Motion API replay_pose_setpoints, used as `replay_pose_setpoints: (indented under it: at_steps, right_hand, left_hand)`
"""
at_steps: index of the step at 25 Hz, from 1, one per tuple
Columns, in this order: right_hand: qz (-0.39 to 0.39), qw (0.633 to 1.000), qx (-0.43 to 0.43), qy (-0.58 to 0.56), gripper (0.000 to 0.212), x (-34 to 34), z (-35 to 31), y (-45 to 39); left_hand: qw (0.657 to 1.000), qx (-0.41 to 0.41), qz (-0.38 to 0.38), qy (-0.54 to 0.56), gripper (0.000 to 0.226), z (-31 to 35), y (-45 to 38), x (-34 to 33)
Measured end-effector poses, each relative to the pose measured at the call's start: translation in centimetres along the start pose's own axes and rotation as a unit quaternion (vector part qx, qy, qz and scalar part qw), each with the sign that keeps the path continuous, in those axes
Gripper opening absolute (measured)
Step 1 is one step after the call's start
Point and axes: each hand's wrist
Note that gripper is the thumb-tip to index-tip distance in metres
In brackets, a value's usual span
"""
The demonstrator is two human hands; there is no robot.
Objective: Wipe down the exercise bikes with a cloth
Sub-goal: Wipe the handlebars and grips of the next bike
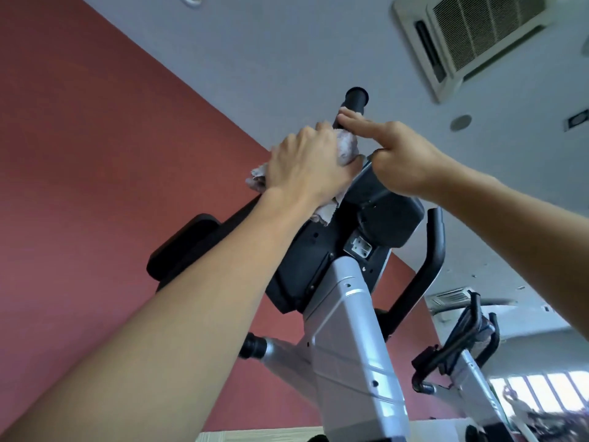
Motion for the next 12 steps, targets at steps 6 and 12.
replay_pose_setpoints:
  at_steps: [6, 12]
  right_hand:
    - [0.025, 1.000, -0.005, 0.006, 0.087, -0.5, 0.0, 0.3]
    - [0.073, 0.997, -0.036, 0.012, 0.085, -1.0, -1.3, 0.3]
  left_hand:
    - [0.997, -0.017, 0.041, -0.068, 0.079, -1.8, 2.1, -1.2]
    - [0.998, -0.011, 0.042, -0.055, 0.069, -0.1, 0.3, -1.3]
Point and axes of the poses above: each hand's wrist, its own y-axis away from the middle knuckle, its own x-axis out of the back of the hand, z = x × y, and after that the axes turned 3 degrees about -y, right-handed
